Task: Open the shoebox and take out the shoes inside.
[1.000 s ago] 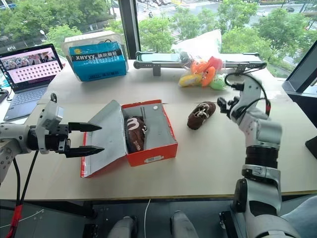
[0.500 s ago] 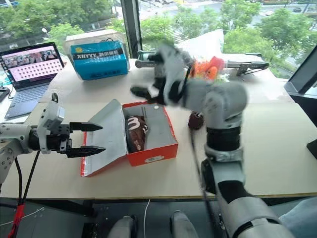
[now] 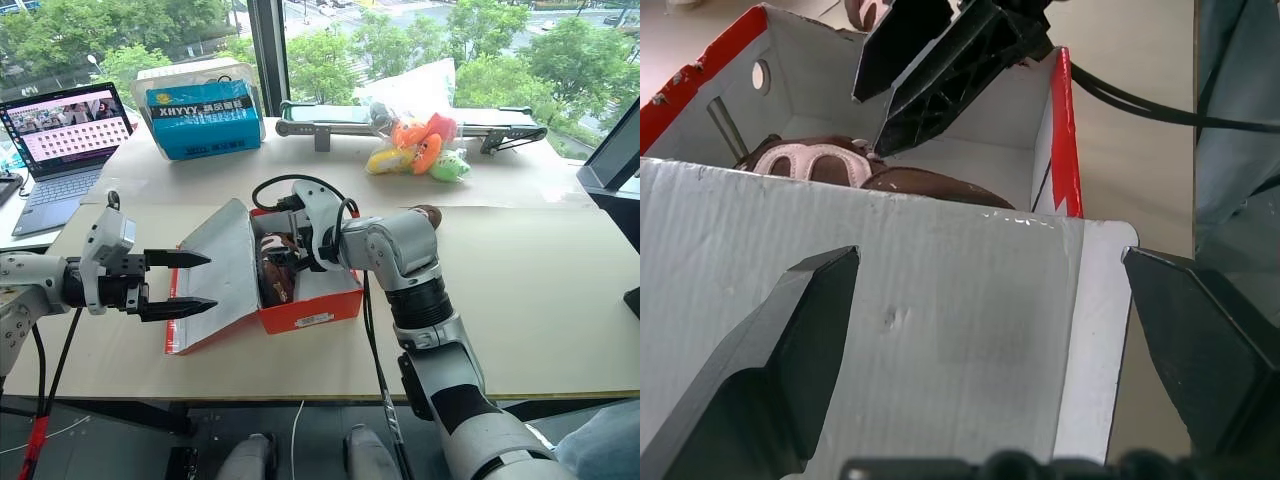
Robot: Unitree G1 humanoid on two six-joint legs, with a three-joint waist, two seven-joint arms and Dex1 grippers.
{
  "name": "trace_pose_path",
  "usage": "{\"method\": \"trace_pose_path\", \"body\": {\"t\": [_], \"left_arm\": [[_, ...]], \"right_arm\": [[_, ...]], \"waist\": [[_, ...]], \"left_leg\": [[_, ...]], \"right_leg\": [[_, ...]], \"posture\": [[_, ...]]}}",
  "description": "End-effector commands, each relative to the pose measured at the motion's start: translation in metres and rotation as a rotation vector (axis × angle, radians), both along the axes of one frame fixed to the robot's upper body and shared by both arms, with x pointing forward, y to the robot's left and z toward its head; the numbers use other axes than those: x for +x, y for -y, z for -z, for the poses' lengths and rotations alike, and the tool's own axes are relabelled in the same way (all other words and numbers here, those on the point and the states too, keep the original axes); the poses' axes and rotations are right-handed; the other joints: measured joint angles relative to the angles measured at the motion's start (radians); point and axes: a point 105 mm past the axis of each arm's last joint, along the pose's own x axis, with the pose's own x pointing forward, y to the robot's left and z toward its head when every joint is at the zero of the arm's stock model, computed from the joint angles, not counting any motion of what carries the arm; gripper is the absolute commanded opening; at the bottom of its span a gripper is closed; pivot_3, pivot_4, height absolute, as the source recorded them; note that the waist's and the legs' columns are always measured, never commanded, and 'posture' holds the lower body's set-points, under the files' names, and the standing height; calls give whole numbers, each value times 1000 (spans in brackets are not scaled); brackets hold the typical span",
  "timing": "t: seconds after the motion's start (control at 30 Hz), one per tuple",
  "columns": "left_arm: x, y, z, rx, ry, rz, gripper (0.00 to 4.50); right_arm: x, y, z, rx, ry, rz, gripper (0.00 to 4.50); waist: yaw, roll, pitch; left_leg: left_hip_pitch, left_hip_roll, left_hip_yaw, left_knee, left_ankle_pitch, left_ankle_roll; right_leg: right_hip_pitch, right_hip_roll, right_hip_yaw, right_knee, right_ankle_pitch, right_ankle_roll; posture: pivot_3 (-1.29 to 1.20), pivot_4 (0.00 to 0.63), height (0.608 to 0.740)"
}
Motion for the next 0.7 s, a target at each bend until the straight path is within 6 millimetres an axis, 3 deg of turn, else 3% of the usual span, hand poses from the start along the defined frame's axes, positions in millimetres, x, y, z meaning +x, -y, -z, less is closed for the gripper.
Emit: {"method": "trace_pose_path", "body": {"t": [0.03,0.17,0.27,0.43,0.67,0.7], "left_arm": [[-3,0,-10,2,41,3,4500],[-3,0,-11,4,41,2,4500],[-2,0,-11,5,42,5,4500],[-1,1,-12,3,48,5,4500],[0,1,-13,1,51,4,4500],[0,1,-13,0,51,4,4500]], "right_arm": [[-7,-11,-4,13,27,-49,4489],[-11,-16,11,-14,-7,-68,4489],[-12,-17,37,-62,-56,-76,4489],[1,-2,70,-188,-46,-29,4489],[8,6,86,-221,-64,-13,4489],[8,6,87,-218,-70,-10,4242]], "waist": [[0,0,0],[0,0,0],[-1,0,0],[-1,-1,-1],[0,-3,-5],[0,-3,-6]], "left_leg": [[0,0,0,0,0,0],[0,0,0,0,0,0],[0,0,0,0,0,0],[8,0,0,-1,0,0],[29,0,1,-3,0,0],[29,0,1,-3,0,0]], "right_leg": [[0,0,0,0,0,0],[0,0,0,0,0,0],[0,0,0,0,0,0],[7,0,0,0,-2,3],[24,0,0,0,-8,-6],[24,0,0,0,-8,-6]], "posture": [[0,150,736],[0,150,736],[0,150,736],[0,150,736],[0,150,736],[0,150,736]]}}
